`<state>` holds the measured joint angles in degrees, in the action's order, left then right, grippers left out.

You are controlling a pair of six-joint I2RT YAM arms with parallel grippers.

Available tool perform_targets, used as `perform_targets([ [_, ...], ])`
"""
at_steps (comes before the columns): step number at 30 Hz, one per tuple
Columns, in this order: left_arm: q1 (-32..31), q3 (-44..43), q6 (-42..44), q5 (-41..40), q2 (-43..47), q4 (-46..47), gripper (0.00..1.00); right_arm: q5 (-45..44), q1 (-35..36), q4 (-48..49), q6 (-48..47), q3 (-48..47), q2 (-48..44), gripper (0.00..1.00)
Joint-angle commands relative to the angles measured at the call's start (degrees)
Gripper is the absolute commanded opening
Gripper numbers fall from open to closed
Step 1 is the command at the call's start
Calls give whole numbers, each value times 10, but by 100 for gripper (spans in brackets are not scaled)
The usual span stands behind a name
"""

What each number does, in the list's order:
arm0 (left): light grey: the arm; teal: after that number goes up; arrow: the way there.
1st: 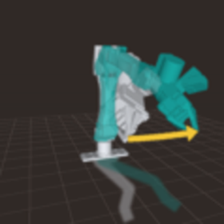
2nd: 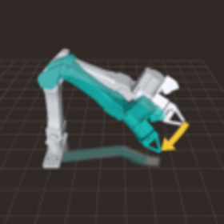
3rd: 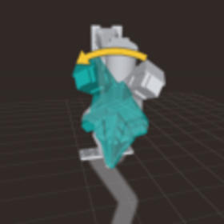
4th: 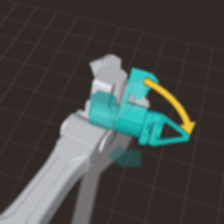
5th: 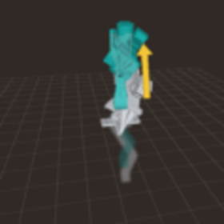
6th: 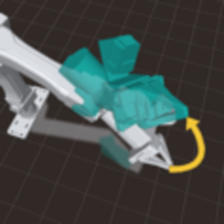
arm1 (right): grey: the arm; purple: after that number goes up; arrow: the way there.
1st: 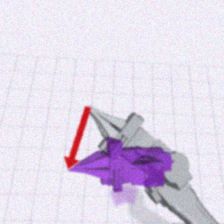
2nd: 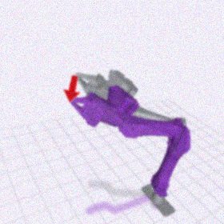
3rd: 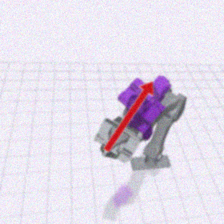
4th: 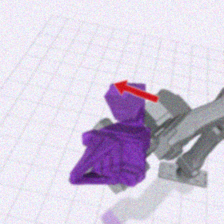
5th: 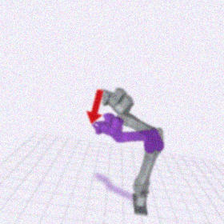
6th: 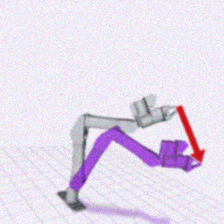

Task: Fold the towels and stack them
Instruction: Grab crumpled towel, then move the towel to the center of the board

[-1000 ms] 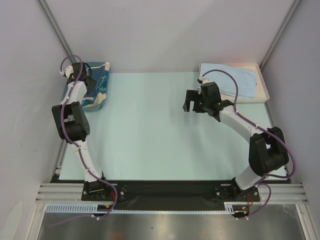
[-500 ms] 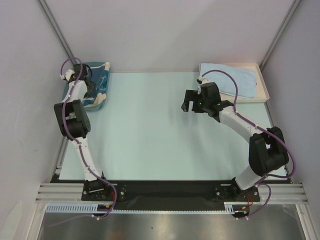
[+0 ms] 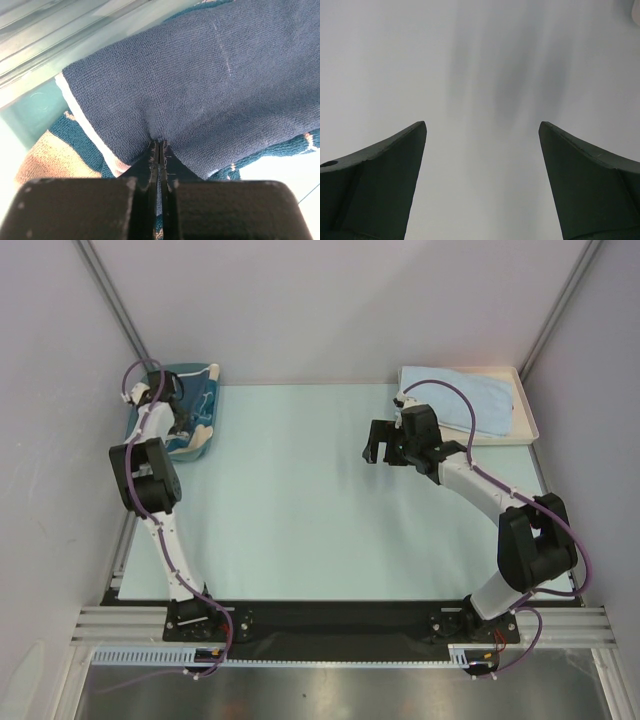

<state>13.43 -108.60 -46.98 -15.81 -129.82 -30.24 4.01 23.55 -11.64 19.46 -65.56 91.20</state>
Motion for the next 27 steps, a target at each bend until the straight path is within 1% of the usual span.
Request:
perform_targets([
  [1,7,-32,5,14,12,18,0,6,2,20,0,-1,-10,99],
  [5,6,-86,31,18,34,20,0,10,4,22,-1,0,-10,99],
  [10,-2,-120,64,23,76,55,0,15,4,29,0,0,-11,99],
  [14,-22,-134,88,25,110,84,0,20,6,36,-2,1,-10,99],
  [18,-52,-158,122,11,148,105,0,22,10,41,-4,2,-10,99],
  [19,-59,-183,137,9,149,102,0,22,11,43,-5,2,-10,99],
  [22,-89,-216,170,-3,168,98,0,20,13,47,-7,3,-9,99],
  [26,-130,-201,205,-20,214,120,0,10,15,49,-9,3,-8,99],
  [27,-156,-198,213,-28,223,127,0,8,15,50,-10,4,-11,99],
])
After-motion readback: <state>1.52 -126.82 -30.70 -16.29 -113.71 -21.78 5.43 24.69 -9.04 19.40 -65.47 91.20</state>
